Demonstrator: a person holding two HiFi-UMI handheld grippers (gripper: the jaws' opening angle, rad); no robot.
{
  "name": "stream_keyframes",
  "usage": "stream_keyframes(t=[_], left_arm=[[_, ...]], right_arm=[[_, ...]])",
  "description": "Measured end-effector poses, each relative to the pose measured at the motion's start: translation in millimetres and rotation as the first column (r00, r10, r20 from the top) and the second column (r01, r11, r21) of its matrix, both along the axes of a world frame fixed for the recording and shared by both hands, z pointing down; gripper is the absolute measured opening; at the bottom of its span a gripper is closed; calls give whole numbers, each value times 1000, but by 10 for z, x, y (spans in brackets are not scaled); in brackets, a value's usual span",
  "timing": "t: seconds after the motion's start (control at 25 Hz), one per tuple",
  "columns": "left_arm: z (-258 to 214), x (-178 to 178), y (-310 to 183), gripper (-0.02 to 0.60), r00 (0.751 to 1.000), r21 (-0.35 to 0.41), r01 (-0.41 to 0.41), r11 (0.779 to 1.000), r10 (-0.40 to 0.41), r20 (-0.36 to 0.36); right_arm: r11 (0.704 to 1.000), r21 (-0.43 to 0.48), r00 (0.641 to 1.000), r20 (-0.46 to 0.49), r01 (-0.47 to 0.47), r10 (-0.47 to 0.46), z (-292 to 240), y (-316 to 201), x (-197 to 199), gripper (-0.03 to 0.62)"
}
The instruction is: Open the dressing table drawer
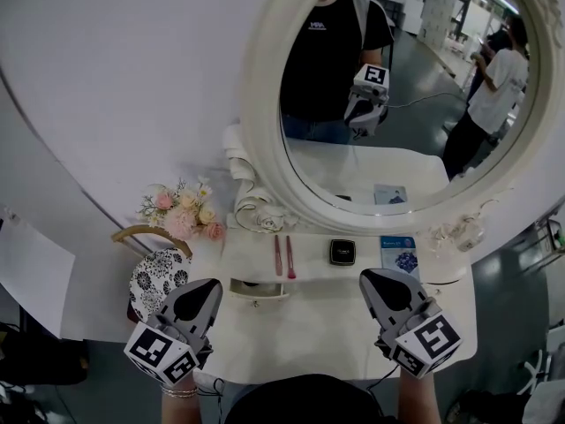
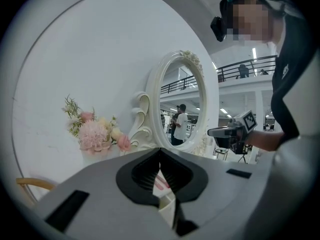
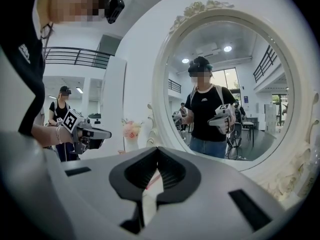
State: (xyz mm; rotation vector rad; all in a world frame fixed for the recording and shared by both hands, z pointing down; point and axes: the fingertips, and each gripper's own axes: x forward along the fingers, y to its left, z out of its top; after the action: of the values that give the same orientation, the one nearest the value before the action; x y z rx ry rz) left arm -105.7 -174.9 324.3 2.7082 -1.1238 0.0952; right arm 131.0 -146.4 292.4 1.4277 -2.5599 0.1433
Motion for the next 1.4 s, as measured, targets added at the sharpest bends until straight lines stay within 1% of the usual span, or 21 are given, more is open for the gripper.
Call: stream_keyframes(t=[0.08,0.52,0.96,1.12,1.4], left_arm=[[-3,-4,4,18,1000,0,4,1000,-4,1],[-29,43,6,18,1000,4,0,1000,1,-9],[-10,77,-15,18,1000,1,-12,1000,12,9],[-28,87,-22,18,1000,6,-14,1000,14,14],[-26,98,-26,18,1000,7,-21,1000,21,14]], right_arm=[[1000,-2,1000,6,-7,8,-20,20,2,18],[1000,2,1000,15,21,-21,15,42,-30,18],[1000,3,1000,26,13,-13,4,25,-50,18],[1000,9,1000,1,7,-7,31,30,-16,18],[999,20,1000,0,31,-31,23,48,-55,18]])
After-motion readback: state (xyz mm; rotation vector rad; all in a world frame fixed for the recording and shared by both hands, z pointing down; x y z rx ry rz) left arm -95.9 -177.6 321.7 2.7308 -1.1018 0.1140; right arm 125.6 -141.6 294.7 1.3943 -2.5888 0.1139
